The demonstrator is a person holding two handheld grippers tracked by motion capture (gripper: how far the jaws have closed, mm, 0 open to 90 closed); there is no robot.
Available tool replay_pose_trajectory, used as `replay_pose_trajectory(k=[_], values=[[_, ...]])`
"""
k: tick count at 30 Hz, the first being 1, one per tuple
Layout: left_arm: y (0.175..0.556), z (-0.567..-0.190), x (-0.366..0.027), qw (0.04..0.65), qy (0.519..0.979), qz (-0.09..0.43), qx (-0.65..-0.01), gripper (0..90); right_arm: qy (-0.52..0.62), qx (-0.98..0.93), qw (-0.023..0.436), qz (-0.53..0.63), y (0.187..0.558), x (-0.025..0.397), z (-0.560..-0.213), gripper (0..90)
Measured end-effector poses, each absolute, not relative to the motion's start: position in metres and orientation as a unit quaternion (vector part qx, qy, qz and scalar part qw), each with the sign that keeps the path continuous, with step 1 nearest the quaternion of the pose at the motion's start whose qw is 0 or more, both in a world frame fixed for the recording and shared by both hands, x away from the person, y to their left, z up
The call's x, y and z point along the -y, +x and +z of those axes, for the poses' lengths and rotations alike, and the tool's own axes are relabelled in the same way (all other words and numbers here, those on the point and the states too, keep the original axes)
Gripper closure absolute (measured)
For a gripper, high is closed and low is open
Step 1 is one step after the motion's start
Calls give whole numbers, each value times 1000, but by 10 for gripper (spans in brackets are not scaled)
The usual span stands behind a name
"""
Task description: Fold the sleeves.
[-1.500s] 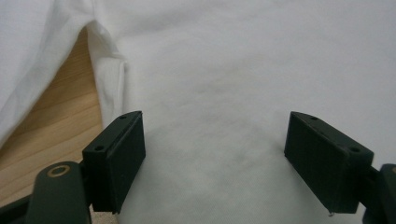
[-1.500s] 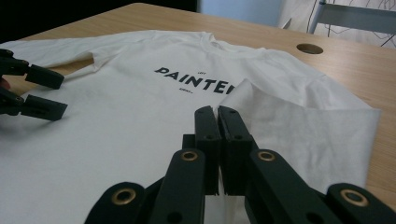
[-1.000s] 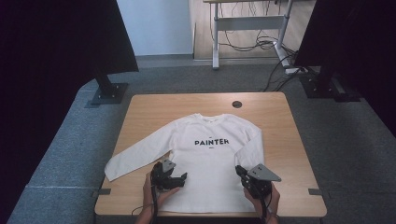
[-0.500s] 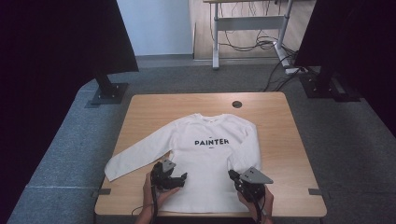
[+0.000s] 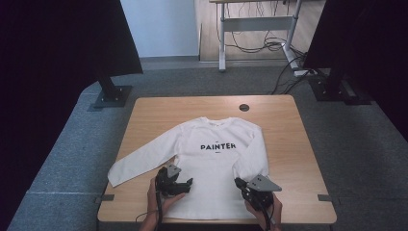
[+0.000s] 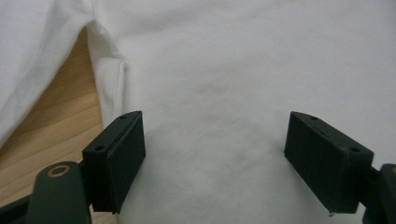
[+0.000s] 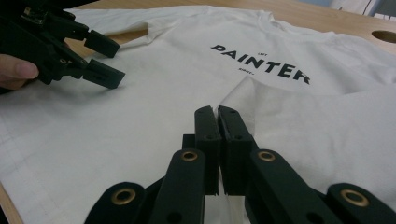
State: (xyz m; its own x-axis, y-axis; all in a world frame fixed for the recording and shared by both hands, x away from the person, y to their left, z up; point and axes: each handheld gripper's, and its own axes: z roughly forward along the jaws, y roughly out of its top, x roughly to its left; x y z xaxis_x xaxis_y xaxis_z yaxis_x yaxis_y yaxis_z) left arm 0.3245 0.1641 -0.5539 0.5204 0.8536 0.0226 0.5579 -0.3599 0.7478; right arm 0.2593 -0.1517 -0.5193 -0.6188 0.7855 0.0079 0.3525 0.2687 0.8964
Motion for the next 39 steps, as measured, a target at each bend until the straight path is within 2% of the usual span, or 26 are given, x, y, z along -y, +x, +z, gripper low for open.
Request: replay_pose_trajectory(k=[39], values=[[325,-554,-164,353,798,210,-442,198,344,-810,181,438,261,133,-539,868]])
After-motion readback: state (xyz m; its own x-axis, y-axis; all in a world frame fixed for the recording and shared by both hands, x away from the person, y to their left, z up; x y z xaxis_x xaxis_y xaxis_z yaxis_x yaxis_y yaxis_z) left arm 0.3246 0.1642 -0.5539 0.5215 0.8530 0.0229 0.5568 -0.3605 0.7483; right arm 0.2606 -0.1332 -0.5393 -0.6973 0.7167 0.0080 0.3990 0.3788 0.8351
